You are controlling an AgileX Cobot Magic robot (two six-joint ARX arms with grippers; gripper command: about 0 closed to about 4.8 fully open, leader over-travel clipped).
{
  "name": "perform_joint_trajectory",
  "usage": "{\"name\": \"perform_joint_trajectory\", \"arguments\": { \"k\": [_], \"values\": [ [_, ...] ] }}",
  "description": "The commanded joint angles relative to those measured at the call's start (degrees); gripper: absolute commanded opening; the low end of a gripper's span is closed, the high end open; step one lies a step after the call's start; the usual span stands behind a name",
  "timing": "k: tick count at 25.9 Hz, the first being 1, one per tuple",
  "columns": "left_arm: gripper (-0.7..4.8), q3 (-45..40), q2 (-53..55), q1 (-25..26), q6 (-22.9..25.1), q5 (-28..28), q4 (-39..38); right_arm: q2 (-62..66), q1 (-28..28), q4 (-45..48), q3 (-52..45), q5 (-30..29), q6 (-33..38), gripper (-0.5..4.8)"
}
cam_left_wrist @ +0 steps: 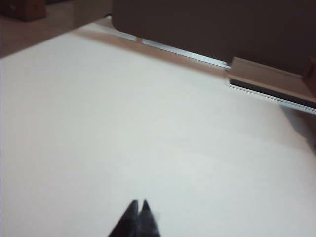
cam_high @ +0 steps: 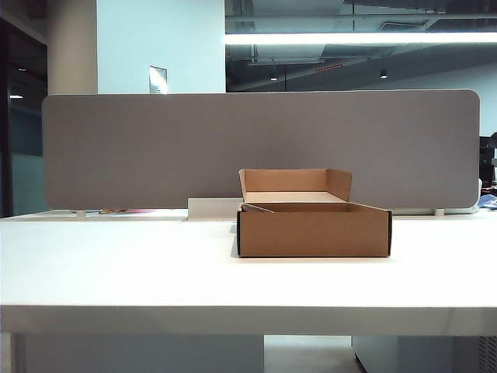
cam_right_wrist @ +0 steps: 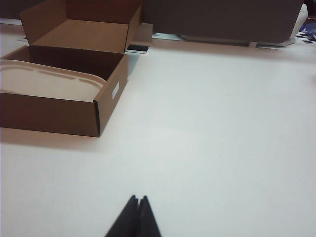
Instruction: Pick up the lid and place it into the paper box.
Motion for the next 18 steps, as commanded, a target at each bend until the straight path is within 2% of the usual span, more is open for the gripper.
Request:
{"name": "perform_joint_trajectory", "arguments": {
  "k": [1,8,14,18],
  "values": [
    [-0.05,-1.31,-0.07,2.6,2.49,4.0,3.65,-0.09,0.04,0.57,-0.33,0.11,-0.15,-0.05],
    [-0.05,-3.87,-0.61,4.04,4.7,6.97,8.0,-0.09,0.04,0.55,-0.33,0.11,-0.15,-0.05],
    [-0.05,-3.89,-0.61,4.04,4.79,7.34,10.19,-0.09,0.04,0.46,-0.33,0.11,-0.15,-0.05],
    [-0.05,-3.89,-0.61,4.04,4.57,11.72,9.97,-0.09,0.04,0.46,-0.33,0.11,-0.15,-0.05]
  ]
}}
